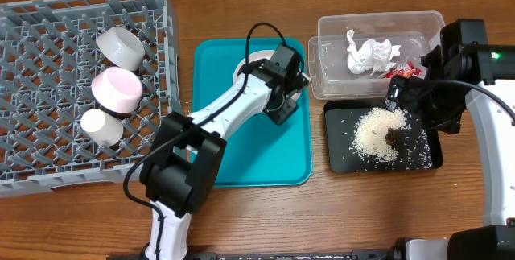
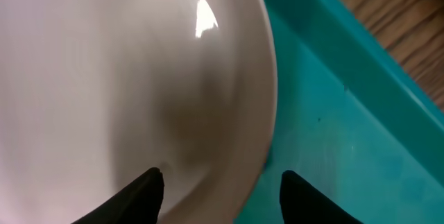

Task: Sort waste into correct bins and load items into the dishwasher
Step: 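Reach the left gripper to the white plate and grasp its rim, then carry the white plate with the left gripper and stand it in the rack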

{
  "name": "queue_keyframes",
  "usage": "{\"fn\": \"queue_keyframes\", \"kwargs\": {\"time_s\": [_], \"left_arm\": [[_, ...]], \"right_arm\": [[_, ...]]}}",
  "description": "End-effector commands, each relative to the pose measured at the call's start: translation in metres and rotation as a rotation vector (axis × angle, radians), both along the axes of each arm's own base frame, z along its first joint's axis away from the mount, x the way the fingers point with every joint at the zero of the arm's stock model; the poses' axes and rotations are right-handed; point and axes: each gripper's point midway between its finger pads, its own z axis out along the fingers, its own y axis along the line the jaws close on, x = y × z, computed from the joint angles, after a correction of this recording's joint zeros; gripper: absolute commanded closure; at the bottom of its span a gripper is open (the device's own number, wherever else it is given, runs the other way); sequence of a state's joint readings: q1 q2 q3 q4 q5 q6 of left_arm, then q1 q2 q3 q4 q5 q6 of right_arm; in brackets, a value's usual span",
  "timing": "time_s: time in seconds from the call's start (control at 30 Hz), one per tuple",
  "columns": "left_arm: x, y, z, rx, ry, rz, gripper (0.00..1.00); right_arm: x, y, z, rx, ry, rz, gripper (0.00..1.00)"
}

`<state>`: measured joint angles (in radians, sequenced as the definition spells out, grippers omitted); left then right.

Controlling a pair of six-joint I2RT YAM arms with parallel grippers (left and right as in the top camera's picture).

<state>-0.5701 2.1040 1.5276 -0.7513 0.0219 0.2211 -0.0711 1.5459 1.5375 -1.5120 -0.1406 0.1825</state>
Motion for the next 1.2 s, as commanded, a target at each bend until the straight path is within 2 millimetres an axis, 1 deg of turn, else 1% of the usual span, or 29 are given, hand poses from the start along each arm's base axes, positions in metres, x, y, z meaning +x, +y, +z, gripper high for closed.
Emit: {"fn": "queue_keyframes", "kwargs": {"time_s": [0.0, 0.1, 0.2, 0.23, 0.27, 0.4, 0.47, 0.53, 0.67, 0.77, 0.9, 1.0, 1.1, 1.17], "left_arm": [[-0.011, 0.004, -0.015, 0.048, 0.045, -0.03, 0.46], [-0.022, 0.011, -0.028, 0.082, 0.099, -0.03, 0.57], [-0.03, 0.017, -0.04, 0.119, 0.137, -0.032, 0.65], [-0.029, 0.023, -0.043, 0.151, 0.136, -0.018, 0.73], [-0.028, 0.026, -0.043, 0.17, 0.127, -0.006, 0.79], [-0.018, 0.04, -0.038, 0.247, 0.074, 0.038, 0.96], [-0.013, 0.045, -0.034, 0.277, 0.053, 0.059, 0.96], [-0.007, 0.048, -0.025, 0.297, 0.029, 0.095, 0.96], [0.008, 0.054, 0.008, 0.325, -0.045, 0.184, 0.96], [0.02, 0.051, 0.045, 0.292, -0.109, 0.233, 0.96], [0.03, 0.049, 0.096, 0.209, -0.191, 0.299, 0.96], [0.036, 0.061, 0.131, 0.137, -0.248, 0.393, 0.96], [0.039, 0.082, 0.162, 0.073, -0.29, 0.496, 0.96], [0.04, 0.094, 0.178, 0.025, -0.299, 0.535, 0.96]], "right_arm": [[0.003, -0.003, 0.005, -0.011, -0.021, -0.004, 0.0], [0.003, -0.003, 0.005, -0.011, -0.022, -0.004, 0.0], [0.003, -0.003, 0.005, -0.011, -0.022, -0.004, 0.0], [0.003, -0.003, 0.005, -0.011, -0.022, -0.004, 0.0], [0.003, -0.003, 0.005, -0.011, -0.022, -0.004, 0.0], [0.003, -0.003, 0.005, -0.011, -0.021, -0.004, 0.0], [0.003, -0.003, 0.005, -0.011, -0.021, -0.004, 0.0], [0.003, -0.003, 0.005, -0.011, -0.021, -0.004, 0.0], [0.002, -0.003, 0.005, -0.01, -0.019, -0.004, 0.0], [0.002, -0.003, 0.005, -0.01, -0.017, -0.004, 0.0], [0.001, -0.003, 0.005, -0.01, -0.014, -0.004, 0.0], [0.001, -0.002, 0.005, -0.01, -0.013, -0.004, 0.0], [0.0, -0.002, 0.005, -0.01, -0.01, -0.004, 0.0], [0.0, -0.002, 0.005, -0.01, -0.01, -0.004, 0.0]]}}
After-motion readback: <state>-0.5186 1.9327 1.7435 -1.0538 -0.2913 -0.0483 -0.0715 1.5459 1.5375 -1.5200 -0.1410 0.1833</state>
